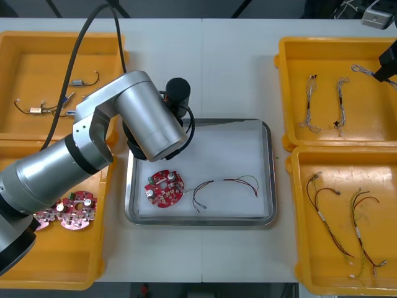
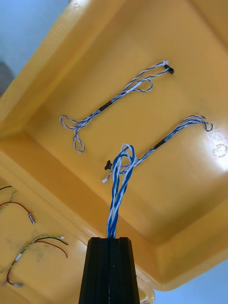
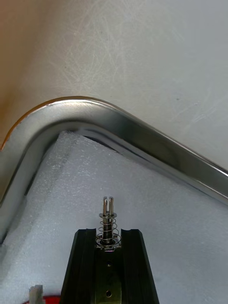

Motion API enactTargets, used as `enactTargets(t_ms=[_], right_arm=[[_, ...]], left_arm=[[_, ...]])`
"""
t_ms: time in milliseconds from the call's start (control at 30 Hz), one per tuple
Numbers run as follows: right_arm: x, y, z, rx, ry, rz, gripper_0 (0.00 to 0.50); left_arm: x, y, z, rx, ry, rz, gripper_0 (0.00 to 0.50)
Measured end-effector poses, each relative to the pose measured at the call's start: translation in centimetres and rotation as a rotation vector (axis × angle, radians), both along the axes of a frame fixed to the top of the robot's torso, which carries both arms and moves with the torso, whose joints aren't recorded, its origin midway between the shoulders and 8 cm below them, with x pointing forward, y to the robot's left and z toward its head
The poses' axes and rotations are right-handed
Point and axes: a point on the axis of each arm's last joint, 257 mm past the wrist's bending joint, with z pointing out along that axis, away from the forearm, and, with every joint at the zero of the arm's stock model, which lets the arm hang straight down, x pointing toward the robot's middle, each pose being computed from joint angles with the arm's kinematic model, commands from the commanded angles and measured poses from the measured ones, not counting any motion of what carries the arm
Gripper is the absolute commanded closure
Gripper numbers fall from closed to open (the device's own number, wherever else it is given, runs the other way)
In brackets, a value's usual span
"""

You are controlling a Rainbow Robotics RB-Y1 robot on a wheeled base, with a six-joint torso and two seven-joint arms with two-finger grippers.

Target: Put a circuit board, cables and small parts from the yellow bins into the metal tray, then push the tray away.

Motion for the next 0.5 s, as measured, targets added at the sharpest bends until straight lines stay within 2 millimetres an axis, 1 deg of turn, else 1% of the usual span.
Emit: enactTargets(t_ms=[67, 100, 167, 200, 233, 300, 333, 433, 500], right_arm=[[-0.2, 0.4, 0.2, -0.008, -0.008, 0.016, 0.500], [-0.2, 0.6, 0.3, -0.011, -0.013, 0.025, 0.500], [-0.3, 1.0, 0.4, -0.017, -0.022, 0.042, 0.500], [-0.3, 1.3, 0.4, -0.021, -0.027, 0.049, 0.500], [-0.4, 1.5, 0.3, -0.024, -0.030, 0.057, 0.500], [-0.4, 2.0, 0.1, -0.026, -0.036, 0.072, 0.500], [-0.4, 2.3, 0.0, -0.026, -0.042, 0.080, 0.500], [-0.3, 3.3, -0.4, -0.022, -0.057, 0.104, 0.500], [-0.3, 3.8, -0.7, -0.018, -0.060, 0.116, 0.500]], left_arm=[[-0.1, 0.0, -0.3, 0.010, 0.003, -0.004, 0.332], [-0.2, 0.0, -0.4, 0.012, 0.003, -0.006, 0.277], [-0.2, 0.0, -0.4, 0.014, 0.003, -0.006, 0.187], [-0.2, 0.0, -0.4, 0.014, 0.003, -0.006, 0.168], [-0.2, 0.0, -0.4, 0.014, 0.002, -0.006, 0.126], [-0.2, 0.0, -0.4, 0.014, 0.002, -0.006, 0.087], [-0.2, 0.0, -0.4, 0.014, 0.002, -0.007, 0.078], [-0.6, -0.6, -0.3, 0.000, 0.011, -0.020, 0.060], [-1.3, -1.2, 0.0, -0.016, 0.027, -0.037, 0.056]])
